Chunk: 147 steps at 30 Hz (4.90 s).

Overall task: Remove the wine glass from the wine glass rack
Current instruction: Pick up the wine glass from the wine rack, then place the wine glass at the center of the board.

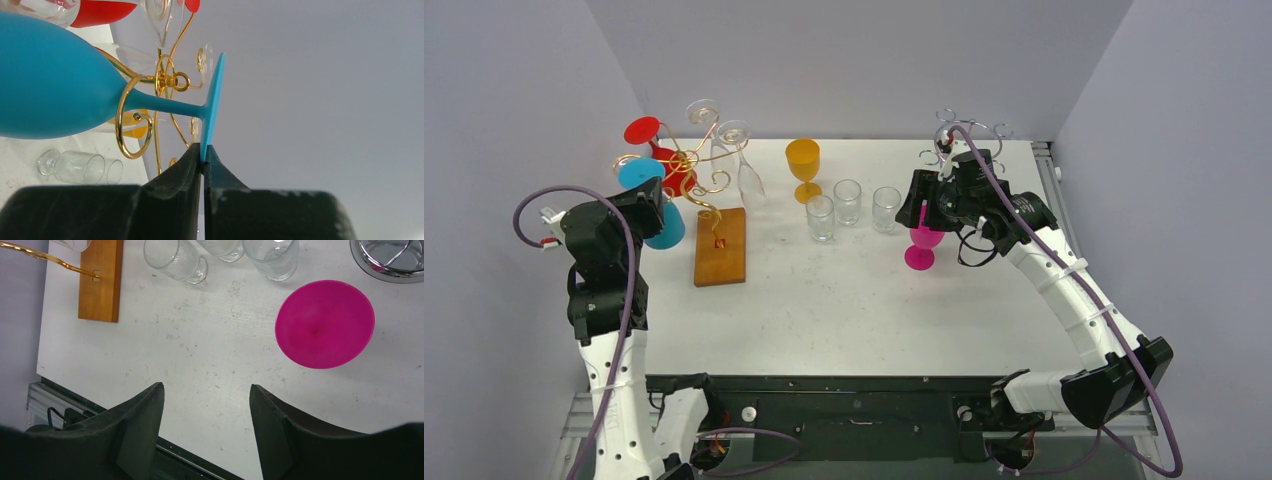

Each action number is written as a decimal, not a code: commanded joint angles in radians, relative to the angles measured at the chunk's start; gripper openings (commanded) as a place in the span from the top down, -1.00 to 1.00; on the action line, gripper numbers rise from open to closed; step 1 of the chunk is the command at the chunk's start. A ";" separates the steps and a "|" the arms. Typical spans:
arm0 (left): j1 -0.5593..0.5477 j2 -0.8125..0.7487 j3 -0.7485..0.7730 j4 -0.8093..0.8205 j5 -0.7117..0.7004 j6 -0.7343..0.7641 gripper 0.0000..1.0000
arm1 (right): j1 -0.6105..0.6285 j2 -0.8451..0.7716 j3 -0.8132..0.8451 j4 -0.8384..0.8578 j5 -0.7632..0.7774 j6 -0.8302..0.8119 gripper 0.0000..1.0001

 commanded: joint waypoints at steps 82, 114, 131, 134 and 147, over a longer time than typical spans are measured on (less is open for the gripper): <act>-0.953 0.211 0.019 0.573 -0.155 -0.184 1.00 | 0.019 -0.480 -0.632 0.946 -0.025 0.556 -0.80; -1.018 0.394 0.086 0.953 -0.004 -0.380 1.00 | -0.059 -0.177 -0.654 1.968 -0.294 0.888 -0.61; -0.964 0.300 -0.027 0.882 0.066 -0.251 0.11 | -0.062 -0.307 -0.603 1.743 -0.249 0.804 1.00; -0.915 0.262 -0.064 0.824 0.085 -0.184 -0.16 | -0.064 -0.370 -0.536 1.486 -0.217 0.655 1.00; -0.650 0.130 0.073 0.299 0.290 0.447 -0.93 | 0.030 -0.199 0.002 0.290 0.030 0.180 1.00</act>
